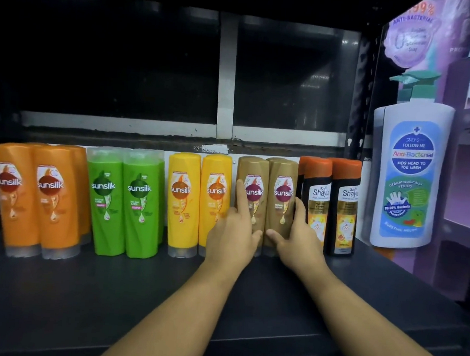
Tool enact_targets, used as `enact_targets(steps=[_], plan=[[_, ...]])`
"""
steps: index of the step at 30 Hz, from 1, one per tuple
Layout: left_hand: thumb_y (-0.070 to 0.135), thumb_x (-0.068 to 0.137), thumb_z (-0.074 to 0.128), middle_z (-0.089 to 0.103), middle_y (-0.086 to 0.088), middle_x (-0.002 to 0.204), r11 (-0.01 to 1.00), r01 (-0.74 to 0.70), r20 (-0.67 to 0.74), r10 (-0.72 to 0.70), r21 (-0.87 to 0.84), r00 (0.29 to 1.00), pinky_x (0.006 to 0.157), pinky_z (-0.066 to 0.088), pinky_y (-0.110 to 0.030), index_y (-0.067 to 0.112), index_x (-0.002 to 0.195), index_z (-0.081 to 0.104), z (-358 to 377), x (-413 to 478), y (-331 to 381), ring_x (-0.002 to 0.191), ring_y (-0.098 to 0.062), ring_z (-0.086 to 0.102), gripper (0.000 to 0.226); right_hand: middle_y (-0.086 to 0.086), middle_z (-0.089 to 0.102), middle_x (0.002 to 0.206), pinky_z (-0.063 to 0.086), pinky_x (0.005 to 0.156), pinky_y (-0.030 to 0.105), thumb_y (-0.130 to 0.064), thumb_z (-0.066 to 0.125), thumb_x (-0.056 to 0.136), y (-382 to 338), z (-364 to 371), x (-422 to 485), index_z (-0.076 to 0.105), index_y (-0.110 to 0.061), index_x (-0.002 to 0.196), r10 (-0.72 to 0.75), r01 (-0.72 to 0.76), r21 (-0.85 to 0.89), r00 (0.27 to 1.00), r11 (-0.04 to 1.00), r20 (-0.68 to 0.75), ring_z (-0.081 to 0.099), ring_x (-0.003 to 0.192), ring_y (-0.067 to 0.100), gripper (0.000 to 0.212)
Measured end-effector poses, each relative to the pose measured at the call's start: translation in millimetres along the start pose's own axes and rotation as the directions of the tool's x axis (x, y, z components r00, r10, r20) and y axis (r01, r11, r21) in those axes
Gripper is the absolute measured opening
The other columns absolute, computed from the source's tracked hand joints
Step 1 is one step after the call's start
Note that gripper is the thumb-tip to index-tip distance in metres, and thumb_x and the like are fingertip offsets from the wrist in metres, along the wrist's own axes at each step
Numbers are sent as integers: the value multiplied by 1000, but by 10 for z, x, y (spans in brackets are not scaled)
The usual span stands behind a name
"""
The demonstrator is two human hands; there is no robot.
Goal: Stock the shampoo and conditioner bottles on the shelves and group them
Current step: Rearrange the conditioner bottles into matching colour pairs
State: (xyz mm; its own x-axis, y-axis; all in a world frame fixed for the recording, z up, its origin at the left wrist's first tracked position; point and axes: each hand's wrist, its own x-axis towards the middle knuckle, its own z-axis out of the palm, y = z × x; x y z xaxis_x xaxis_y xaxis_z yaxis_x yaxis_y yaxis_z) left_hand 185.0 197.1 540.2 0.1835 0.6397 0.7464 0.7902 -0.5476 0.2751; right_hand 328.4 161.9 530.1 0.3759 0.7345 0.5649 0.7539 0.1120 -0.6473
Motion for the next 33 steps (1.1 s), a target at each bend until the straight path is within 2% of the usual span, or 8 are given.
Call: enact_targets(steps=[4,10,14,22,26,28,30,33], plan=[[41,93,72,61,-8,126,1000,24,33,-25,11,999,82,55,-38,21,160,-21,55,-8,-26,109,-29,66,116,3,63,130,47,86,34,-27,74,91,22,28,10,10,-28,156,-20,20,-4,1000,1000,3,63,116,27,91],[39,97,68,58,-11,129,1000,11,68,-10,-11,998,83,53,-35,19,160,-22,44,-32,-10,112,-29,64,111,6,61,135,50,95,39,-28,72,92,56,20,4,2,-26,160,-11,11,-5,1000,1000,18,61,119,28,97],[39,97,68,56,-9,134,999,24,97,-20,-37,995,88,54,-35,21,159,-24,29,-25,-14,116,-27,63,112,7,62,134,48,93,37,-28,70,94,47,6,-16,-1,-23,161,-12,13,-25,1000,1000,27,61,119,28,98],[41,97,67,56,-7,137,999,34,111,-30,-36,993,88,55,-36,23,159,-23,-7,-27,-4,119,-26,62,111,6,61,135,51,97,38,-28,69,95,40,-32,-44,-3,-24,161,-21,21,-12,999,1000,49,61,119,26,98],[42,98,65,59,-6,133,999,39,112,-36,-29,993,84,55,-34,21,160,-19,-4,-32,-4,115,-25,63,107,1,62,131,52,93,35,-31,70,94,61,-26,-37,2,-24,161,-23,23,3,999,1000,43,63,116,23,96],[44,99,61,61,-6,131,999,44,106,-41,-27,994,83,54,-35,18,162,-11,-19,-25,-20,113,-25,64,99,-3,65,125,54,89,33,-34,70,93,86,-38,-29,10,-25,160,-8,8,2,1000,1000,27,65,112,20,91],[45,101,57,63,-5,131,999,31,61,-28,-43,998,83,54,-33,16,163,10,-65,-8,-57,112,-23,64,83,-8,67,121,53,87,30,-35,69,92,76,-73,-62,20,-26,157,-40,40,3,999,999,-33,66,109,15,81],[43,101,56,66,1,127,991,-75,-80,66,-112,995,85,54,-29,20,151,42,-216,30,-46,112,-18,64,57,-19,56,123,42,91,20,-30,65,95,-79,-187,-104,35,-26,149,-195,206,26,955,978,-225,53,114,0,62]])
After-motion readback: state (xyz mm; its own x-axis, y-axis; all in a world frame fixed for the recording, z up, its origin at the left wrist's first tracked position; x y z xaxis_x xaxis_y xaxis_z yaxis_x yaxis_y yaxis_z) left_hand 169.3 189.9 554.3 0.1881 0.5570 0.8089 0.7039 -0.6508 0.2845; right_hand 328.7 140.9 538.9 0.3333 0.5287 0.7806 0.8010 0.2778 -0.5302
